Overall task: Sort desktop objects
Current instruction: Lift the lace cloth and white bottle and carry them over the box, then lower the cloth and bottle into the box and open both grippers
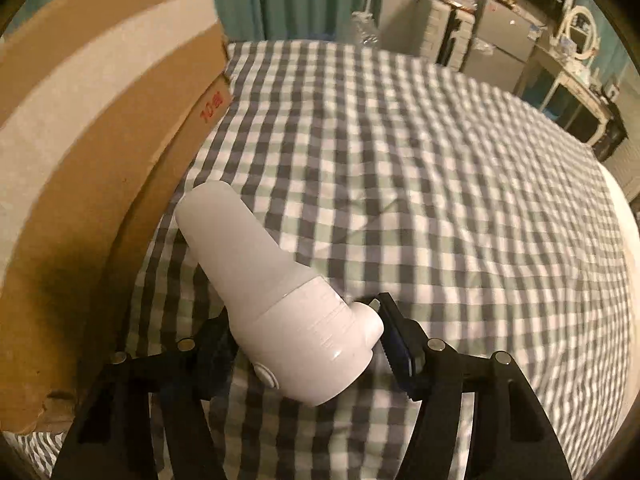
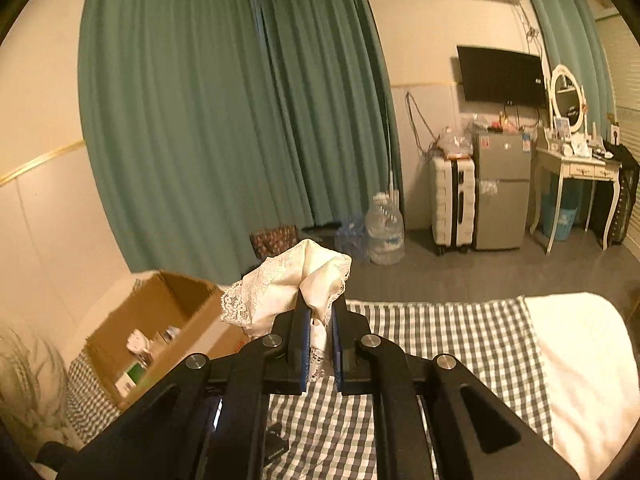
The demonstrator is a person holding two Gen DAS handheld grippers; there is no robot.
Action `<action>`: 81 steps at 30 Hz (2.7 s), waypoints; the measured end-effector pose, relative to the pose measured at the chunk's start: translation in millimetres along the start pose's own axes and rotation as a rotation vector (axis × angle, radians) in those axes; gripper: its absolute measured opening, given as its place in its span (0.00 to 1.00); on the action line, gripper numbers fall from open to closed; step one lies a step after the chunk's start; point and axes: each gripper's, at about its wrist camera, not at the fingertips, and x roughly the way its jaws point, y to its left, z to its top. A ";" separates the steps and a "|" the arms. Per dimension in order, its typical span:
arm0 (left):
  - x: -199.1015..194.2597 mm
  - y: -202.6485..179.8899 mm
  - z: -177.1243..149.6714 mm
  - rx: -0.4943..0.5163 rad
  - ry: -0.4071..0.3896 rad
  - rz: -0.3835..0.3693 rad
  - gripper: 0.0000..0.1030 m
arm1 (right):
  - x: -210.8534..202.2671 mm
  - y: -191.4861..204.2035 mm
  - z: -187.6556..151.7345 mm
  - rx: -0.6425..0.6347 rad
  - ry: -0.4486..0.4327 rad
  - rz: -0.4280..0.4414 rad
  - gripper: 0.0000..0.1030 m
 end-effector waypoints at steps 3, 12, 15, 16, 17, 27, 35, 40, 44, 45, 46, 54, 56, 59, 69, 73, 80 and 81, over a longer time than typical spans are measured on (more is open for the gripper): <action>-26.6 -7.1 1.4 0.045 -0.065 -0.001 0.63 | -13.7 -1.7 5.1 0.007 -0.026 0.000 0.08; -128.7 -34.2 0.8 0.115 -0.306 -0.061 0.64 | -41.7 -7.6 15.1 0.035 -0.100 -0.034 0.08; -160.9 -37.5 3.3 0.140 -0.409 -0.046 0.64 | -51.4 -4.3 18.0 0.056 -0.138 -0.042 0.08; -170.3 -37.7 5.2 0.142 -0.442 -0.044 0.64 | -55.3 -1.9 20.0 0.060 -0.157 -0.048 0.08; -174.2 -36.3 10.0 0.142 -0.460 -0.042 0.64 | -58.3 0.9 21.5 0.062 -0.175 -0.057 0.09; -227.6 11.9 29.5 0.080 -0.638 -0.022 0.64 | -57.6 40.0 40.6 0.019 -0.229 -0.136 0.09; -248.2 71.3 46.1 0.035 -0.735 0.060 0.64 | -43.5 90.5 48.7 -0.021 -0.258 -0.100 0.10; -241.6 112.5 58.9 -0.029 -0.729 0.084 0.64 | -21.6 125.2 48.5 -0.049 -0.237 -0.045 0.10; -233.4 146.0 66.6 -0.060 -0.703 0.094 0.64 | 1.7 147.7 45.7 -0.069 -0.214 -0.004 0.10; -230.6 153.0 68.0 -0.066 -0.693 0.074 0.64 | 7.6 152.9 44.1 -0.074 -0.207 0.005 0.10; -227.8 159.4 68.9 -0.075 -0.686 0.063 0.64 | 14.2 157.6 41.8 -0.075 -0.197 0.015 0.10; -202.8 203.3 76.0 -0.110 -0.612 0.100 0.64 | 63.1 187.4 21.8 -0.092 -0.127 0.076 0.10; -194.5 211.7 75.8 -0.124 -0.595 0.068 0.64 | 73.8 191.1 16.4 -0.094 -0.111 0.088 0.10; -175.2 218.0 80.2 -0.128 -0.542 0.065 0.64 | 94.6 198.3 7.7 -0.099 -0.076 0.107 0.10; -107.4 228.9 91.3 -0.116 -0.321 0.056 0.64 | 175.8 219.4 -23.0 -0.155 0.098 0.148 0.10; -90.9 227.5 93.1 -0.099 -0.247 0.050 0.64 | 204.8 219.4 -37.1 -0.173 0.175 0.151 0.10; -76.5 225.1 87.2 -0.087 -0.181 0.055 0.69 | 234.9 230.4 -56.9 -0.256 0.296 0.154 0.13; -77.4 225.7 86.3 -0.089 -0.180 0.056 0.72 | 235.2 230.6 -58.6 -0.262 0.297 0.150 0.14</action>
